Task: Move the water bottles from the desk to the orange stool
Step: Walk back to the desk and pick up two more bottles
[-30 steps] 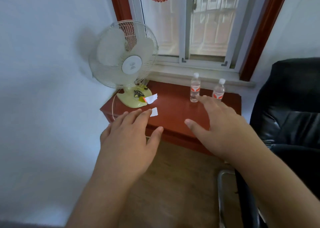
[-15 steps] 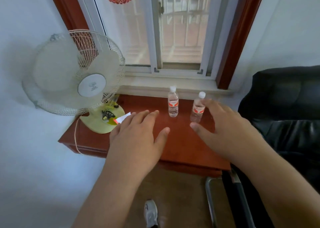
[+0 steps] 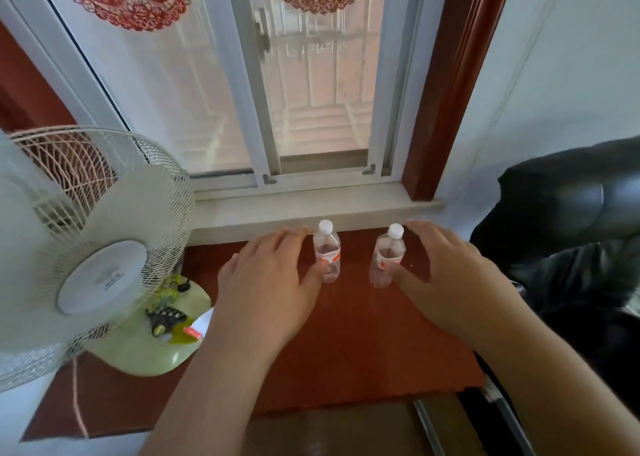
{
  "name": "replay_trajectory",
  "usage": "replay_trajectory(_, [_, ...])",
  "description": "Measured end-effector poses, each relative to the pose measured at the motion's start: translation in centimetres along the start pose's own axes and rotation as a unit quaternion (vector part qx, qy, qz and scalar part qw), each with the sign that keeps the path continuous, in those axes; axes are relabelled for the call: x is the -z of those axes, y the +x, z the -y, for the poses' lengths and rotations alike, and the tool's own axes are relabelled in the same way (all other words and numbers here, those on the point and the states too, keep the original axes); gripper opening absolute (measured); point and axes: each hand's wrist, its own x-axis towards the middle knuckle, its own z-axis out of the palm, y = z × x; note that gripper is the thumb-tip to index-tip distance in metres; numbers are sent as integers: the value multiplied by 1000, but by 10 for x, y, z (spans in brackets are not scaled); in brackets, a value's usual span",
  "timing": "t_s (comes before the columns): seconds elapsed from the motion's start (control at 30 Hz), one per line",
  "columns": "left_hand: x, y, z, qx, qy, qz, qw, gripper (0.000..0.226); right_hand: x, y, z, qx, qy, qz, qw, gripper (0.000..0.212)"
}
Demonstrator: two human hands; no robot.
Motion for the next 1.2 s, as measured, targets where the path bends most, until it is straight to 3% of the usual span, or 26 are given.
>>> replay_trajectory(0.2, [-34,47,15,7,-36,33,999,60,-28,49,-9,-16,20,33,999,70])
replay_trajectory(0.6, [-137,136,9,37,-90,98,990,56,-110,161,-59,-48,22,128,990,80])
replay_trajectory(0.7, [-155,150,7,55,-121,111,985,54,-124,175,-75,-65,33,169,983,76])
replay_trajectory(0.77, [-161,155,6,55,-126,129,982,57,-134,180,-84,-52,33,179,982,61])
replay_trajectory(1.0, [-175,167,-3,77,-152,112,979,40,-132,182,-82,-96,49,165,980,53])
replay_trajectory(1.2, [-175,163,-6,59,-119,97,986,23,-125,164,-82,-50,52,123,990,35])
